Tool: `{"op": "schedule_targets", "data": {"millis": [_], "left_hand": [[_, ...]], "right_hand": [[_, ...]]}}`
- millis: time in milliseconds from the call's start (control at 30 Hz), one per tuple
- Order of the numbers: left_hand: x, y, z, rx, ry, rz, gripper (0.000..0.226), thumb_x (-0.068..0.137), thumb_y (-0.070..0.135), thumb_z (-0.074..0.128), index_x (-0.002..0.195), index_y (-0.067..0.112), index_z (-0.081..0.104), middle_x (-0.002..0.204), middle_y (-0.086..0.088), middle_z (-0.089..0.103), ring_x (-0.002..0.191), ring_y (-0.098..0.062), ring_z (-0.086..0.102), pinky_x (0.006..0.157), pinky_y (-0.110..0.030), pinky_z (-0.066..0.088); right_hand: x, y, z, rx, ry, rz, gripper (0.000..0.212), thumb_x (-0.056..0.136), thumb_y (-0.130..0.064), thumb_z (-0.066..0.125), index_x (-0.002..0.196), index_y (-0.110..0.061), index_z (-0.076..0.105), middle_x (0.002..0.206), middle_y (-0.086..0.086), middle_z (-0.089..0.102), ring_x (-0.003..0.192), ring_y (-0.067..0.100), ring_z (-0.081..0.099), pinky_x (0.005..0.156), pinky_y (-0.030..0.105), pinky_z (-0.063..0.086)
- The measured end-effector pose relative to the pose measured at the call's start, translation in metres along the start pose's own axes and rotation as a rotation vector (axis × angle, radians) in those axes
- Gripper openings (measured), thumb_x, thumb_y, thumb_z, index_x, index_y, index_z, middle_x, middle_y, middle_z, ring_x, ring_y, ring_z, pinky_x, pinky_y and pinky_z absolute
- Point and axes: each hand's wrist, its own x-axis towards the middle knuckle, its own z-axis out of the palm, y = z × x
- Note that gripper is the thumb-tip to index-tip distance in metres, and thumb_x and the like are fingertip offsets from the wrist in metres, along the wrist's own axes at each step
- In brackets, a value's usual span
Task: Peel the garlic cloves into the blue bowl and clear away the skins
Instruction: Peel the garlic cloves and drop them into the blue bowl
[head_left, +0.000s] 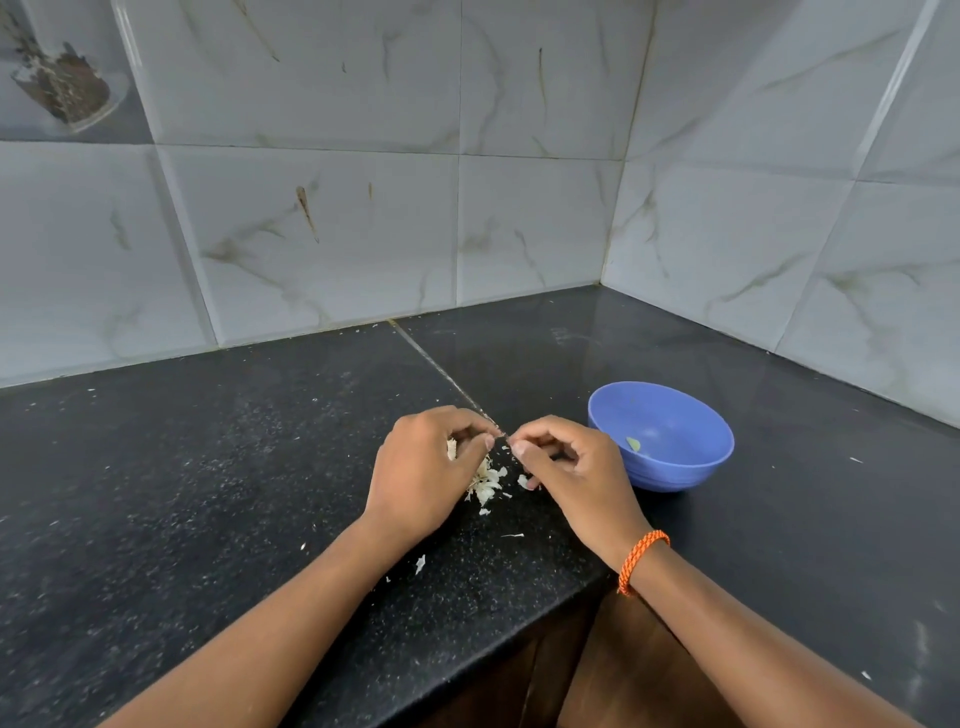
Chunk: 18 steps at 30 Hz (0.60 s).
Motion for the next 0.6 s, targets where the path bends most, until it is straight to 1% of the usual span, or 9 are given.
{"op": "schedule_targets", "data": {"millis": [67, 100, 200, 233, 300, 333, 400, 500, 600], "left_hand": [[-0.0001, -0.0010, 0.0010, 0.006, 0.018, -0.008, 0.013, 0.097, 0.026, 0.076, 0.096, 0.037, 0.083, 0.084, 0.018, 0.075, 0.080, -0.006, 0.070, 0.075, -0.038, 0.058], [-0.0009, -0.0012, 0.0017, 0.012, 0.020, -0.010, 0.013, 0.097, 0.026, 0.076, 0.096, 0.037, 0.082, 0.084, 0.018, 0.075, 0.080, -0.006, 0.070, 0.075, -0.038, 0.058], [-0.0024, -0.0019, 0.0025, 0.036, 0.016, -0.014, 0.013, 0.098, 0.028, 0.075, 0.096, 0.039, 0.081, 0.083, 0.019, 0.074, 0.079, -0.006, 0.069, 0.074, -0.037, 0.058], [-0.0022, -0.0025, 0.0025, 0.047, 0.021, -0.015, 0.012, 0.098, 0.028, 0.075, 0.096, 0.039, 0.081, 0.083, 0.019, 0.074, 0.079, -0.005, 0.069, 0.074, -0.037, 0.058], [-0.0018, -0.0031, 0.0022, 0.063, 0.037, -0.018, 0.013, 0.098, 0.029, 0.074, 0.097, 0.040, 0.080, 0.080, 0.019, 0.071, 0.077, -0.005, 0.068, 0.073, -0.036, 0.057], [-0.0018, -0.0031, 0.0020, 0.067, 0.043, -0.017, 0.013, 0.099, 0.029, 0.074, 0.097, 0.040, 0.080, 0.080, 0.019, 0.071, 0.078, -0.004, 0.067, 0.072, -0.035, 0.057], [-0.0025, -0.0030, 0.0016, 0.074, 0.048, -0.015, 0.013, 0.099, 0.029, 0.073, 0.098, 0.040, 0.080, 0.082, 0.020, 0.070, 0.080, -0.003, 0.067, 0.072, -0.033, 0.056], [-0.0035, -0.0030, 0.0007, 0.069, 0.046, -0.014, 0.013, 0.100, 0.029, 0.072, 0.099, 0.040, 0.079, 0.085, 0.021, 0.070, 0.084, -0.003, 0.066, 0.074, -0.034, 0.056], [-0.0036, -0.0029, -0.0001, 0.066, 0.053, -0.009, 0.015, 0.100, 0.028, 0.071, 0.102, 0.040, 0.079, 0.088, 0.021, 0.070, 0.088, -0.003, 0.065, 0.077, -0.036, 0.057]], "right_hand": [[-0.0014, 0.0009, 0.0005, -0.044, 0.007, -0.021, 0.014, 0.100, -0.010, 0.070, 0.097, -0.020, 0.079, 0.092, -0.002, 0.075, 0.084, 0.021, 0.071, 0.067, 0.029, 0.064], [-0.0019, 0.0011, 0.0007, -0.078, 0.009, -0.025, 0.016, 0.100, -0.009, 0.070, 0.101, -0.022, 0.079, 0.092, -0.004, 0.075, 0.083, 0.019, 0.072, 0.067, 0.027, 0.064], [-0.0029, -0.0018, 0.0004, -0.135, 0.003, -0.012, 0.030, 0.099, -0.010, 0.074, 0.122, -0.029, 0.073, 0.087, -0.006, 0.076, 0.079, 0.012, 0.076, 0.072, 0.022, 0.062], [-0.0029, -0.0032, 0.0000, -0.161, 0.010, -0.014, 0.030, 0.097, -0.011, 0.076, 0.121, -0.028, 0.074, 0.086, -0.007, 0.077, 0.079, 0.008, 0.076, 0.073, 0.019, 0.060], [-0.0019, -0.0024, -0.0015, -0.263, 0.044, -0.052, 0.017, 0.094, -0.013, 0.080, 0.106, -0.025, 0.080, 0.085, -0.013, 0.078, 0.082, 0.002, 0.074, 0.074, 0.014, 0.057], [-0.0022, -0.0019, -0.0020, -0.315, 0.054, -0.077, 0.012, 0.093, -0.014, 0.081, 0.099, -0.024, 0.083, 0.085, -0.015, 0.078, 0.084, 0.001, 0.074, 0.075, 0.014, 0.056], [-0.0030, 0.0001, -0.0021, -0.392, 0.063, -0.105, 0.010, 0.091, -0.015, 0.083, 0.096, -0.023, 0.085, 0.089, -0.016, 0.078, 0.086, 0.000, 0.073, 0.078, 0.016, 0.056], [-0.0024, 0.0015, -0.0020, -0.492, 0.045, -0.097, 0.013, 0.094, -0.017, 0.081, 0.103, -0.024, 0.086, 0.095, -0.012, 0.077, 0.088, 0.004, 0.071, 0.081, 0.020, 0.057], [0.0034, 0.0005, -0.0050, -0.612, -0.047, -0.154, 0.017, 0.099, -0.013, 0.074, 0.107, -0.024, 0.084, 0.098, -0.007, 0.076, 0.089, 0.010, 0.070, 0.080, 0.031, 0.058]]}}
